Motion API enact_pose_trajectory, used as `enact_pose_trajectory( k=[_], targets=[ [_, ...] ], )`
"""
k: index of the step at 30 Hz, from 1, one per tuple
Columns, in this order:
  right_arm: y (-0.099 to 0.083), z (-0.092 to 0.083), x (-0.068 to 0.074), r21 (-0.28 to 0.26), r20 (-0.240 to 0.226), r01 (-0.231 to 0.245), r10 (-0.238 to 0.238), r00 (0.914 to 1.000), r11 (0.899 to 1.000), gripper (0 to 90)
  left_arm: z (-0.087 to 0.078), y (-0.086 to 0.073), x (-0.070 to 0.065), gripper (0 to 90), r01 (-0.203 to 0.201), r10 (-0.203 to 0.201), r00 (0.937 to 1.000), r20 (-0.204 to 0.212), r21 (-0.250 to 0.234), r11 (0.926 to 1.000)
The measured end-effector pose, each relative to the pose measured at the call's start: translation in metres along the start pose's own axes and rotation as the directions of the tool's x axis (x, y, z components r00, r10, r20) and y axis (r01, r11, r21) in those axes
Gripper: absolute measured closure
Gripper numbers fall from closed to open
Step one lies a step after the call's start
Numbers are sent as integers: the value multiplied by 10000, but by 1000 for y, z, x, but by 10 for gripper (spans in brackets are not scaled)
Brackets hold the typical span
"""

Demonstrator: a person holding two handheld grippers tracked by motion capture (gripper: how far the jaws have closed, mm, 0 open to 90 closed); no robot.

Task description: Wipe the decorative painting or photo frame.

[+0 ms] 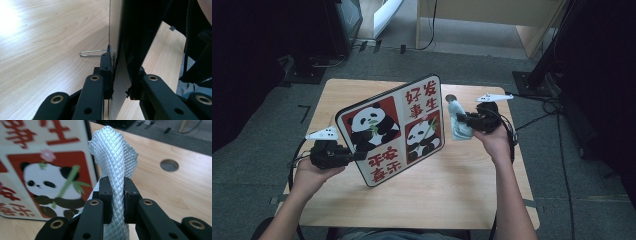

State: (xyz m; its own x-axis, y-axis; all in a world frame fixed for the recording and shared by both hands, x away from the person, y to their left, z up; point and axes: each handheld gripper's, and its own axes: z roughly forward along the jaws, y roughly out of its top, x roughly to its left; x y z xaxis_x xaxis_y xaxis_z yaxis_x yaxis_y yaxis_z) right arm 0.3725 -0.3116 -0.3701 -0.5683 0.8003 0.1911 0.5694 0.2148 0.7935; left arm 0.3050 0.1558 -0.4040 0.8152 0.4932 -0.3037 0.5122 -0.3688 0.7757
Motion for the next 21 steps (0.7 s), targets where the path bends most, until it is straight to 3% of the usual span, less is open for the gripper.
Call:
enact_pose_trajectory(
  k=[5, 7, 14, 21],
  targets=[
    [16, -8, 14, -281, -364, 350, -360, 9987, 9990, 810, 0, 0, 0, 789, 29, -29, 10000, 3, 10, 10000],
    [25, -11, 21, -555, -727, 512, -552, 9958, 9971, 809, 0, 0, 0, 789, 66, -66, 10000, -4, 8, 10000],
    [41, -13, 36, -809, -949, 850, -926, 9912, 9931, 809, 0, 0, 1, 789, 22, -22, 10000, 32, 12, 10000],
    [68, -14, 49, -1406, -1031, 1264, -1415, 9846, 9820, 808, 0, 0, 1, 791, -26, 26, 10000, 73, 12, 10000]
  ],
)
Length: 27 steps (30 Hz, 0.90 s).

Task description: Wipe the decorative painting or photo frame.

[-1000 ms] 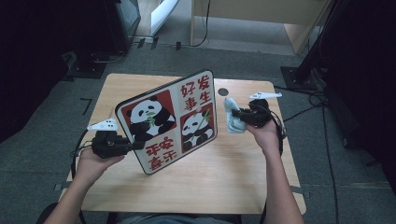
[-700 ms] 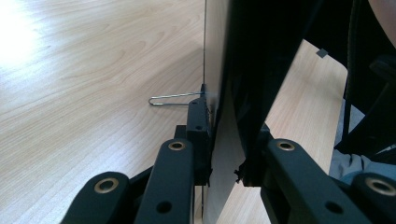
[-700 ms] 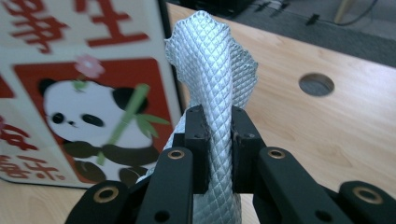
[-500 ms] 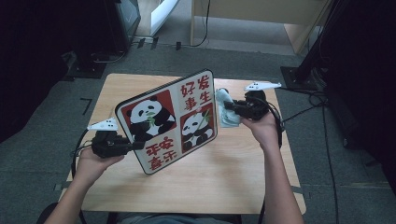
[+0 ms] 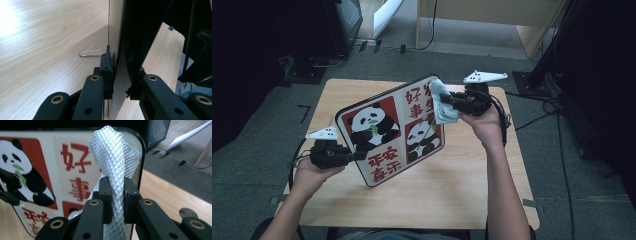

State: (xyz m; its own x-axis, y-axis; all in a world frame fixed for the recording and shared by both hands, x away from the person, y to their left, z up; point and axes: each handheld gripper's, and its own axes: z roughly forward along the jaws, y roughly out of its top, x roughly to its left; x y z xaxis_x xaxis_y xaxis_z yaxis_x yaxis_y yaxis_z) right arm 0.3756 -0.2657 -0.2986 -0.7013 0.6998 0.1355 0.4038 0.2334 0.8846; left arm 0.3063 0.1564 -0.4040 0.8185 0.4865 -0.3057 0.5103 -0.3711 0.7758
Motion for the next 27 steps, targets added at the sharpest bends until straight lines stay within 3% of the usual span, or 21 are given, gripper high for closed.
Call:
enact_pose_trajectory(
  k=[5, 13, 19, 27],
  targets=[
    [10, 1, 1, -208, -18, 220, -220, 9998, 9995, 808, 1, 0, 0, 792, -45, 45, 9999, 105, 23, 10000],
    [12, 6, -1, -289, -170, 269, -274, 9995, 9992, 808, 2, 1, -1, 793, -139, 139, 9999, 92, 92, 9999],
    [7, 19, 0, 61, -125, 364, -363, 9993, 9993, 808, 2, 1, -2, 794, -168, 167, 9998, 67, 107, 9998],
    [4, 22, 0, 58, -144, 271, -270, 9995, 9996, 807, 2, 1, -1, 794, -197, 196, 9998, 95, 119, 9997]
  ],
)
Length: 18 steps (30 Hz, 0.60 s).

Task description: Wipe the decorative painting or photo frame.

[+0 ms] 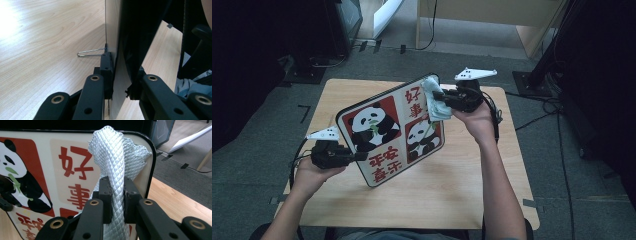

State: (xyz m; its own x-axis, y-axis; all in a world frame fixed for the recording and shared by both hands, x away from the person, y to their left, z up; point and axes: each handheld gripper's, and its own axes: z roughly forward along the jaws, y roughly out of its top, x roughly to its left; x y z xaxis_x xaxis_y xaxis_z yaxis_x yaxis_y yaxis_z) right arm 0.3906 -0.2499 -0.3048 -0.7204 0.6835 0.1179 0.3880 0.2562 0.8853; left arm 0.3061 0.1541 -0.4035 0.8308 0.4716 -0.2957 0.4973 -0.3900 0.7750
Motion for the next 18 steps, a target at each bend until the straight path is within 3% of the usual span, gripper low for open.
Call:
enact_pose_trajectory(
  k=[18],
  targets=[
    [-16, 7, -7, 228, -3, -220, 220, 9998, 9995, 807, 0, 0, 1, 792, 6, -6, 10000, 40, 3, 10000]
  ],
)
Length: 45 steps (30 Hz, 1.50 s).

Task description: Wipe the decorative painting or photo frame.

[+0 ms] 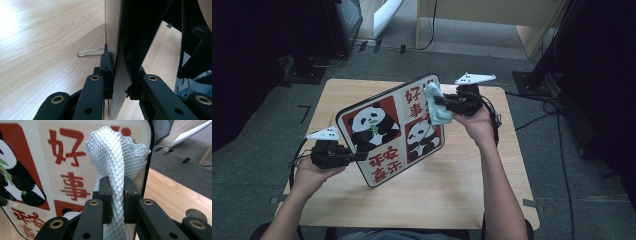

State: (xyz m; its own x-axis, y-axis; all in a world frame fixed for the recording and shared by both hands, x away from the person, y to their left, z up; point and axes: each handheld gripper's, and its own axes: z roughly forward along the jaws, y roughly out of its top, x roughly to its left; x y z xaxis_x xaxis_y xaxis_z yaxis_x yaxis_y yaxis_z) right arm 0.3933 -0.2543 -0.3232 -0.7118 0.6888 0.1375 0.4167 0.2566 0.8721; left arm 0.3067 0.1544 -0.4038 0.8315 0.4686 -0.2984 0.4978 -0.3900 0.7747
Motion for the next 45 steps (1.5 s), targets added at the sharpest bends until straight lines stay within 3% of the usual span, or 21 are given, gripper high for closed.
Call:
enact_pose_trajectory(
  k=[7, 11, 15, 19, 45],
  targets=[
    [-8, 3, -2, 245, -10, -62, 62, 10000, 9997, 807, 0, 0, 0, 793, -3, 3, 10000, 16, 0, 10000],
    [-15, 4, -3, 96, -77, -26, 26, 10000, 10000, 807, 0, 0, 1, 793, 13, -13, 10000, 48, 0, 10000],
    [-22, 6, -6, 251, -194, -236, 241, 9995, 9994, 807, 0, 0, 1, 793, -25, 25, 10000, 56, 31, 10000],
    [-28, 7, -5, 266, -106, -141, 143, 9998, 9995, 807, 0, 0, 1, 793, -21, 21, 10000, 70, 16, 10000],
    [-77, 21, -9, 1002, 54, -587, 584, 9983, 9932, 806, 0, 0, 1, 789, -83, 83, 9999, 129, 23, 10000]
  ],
)
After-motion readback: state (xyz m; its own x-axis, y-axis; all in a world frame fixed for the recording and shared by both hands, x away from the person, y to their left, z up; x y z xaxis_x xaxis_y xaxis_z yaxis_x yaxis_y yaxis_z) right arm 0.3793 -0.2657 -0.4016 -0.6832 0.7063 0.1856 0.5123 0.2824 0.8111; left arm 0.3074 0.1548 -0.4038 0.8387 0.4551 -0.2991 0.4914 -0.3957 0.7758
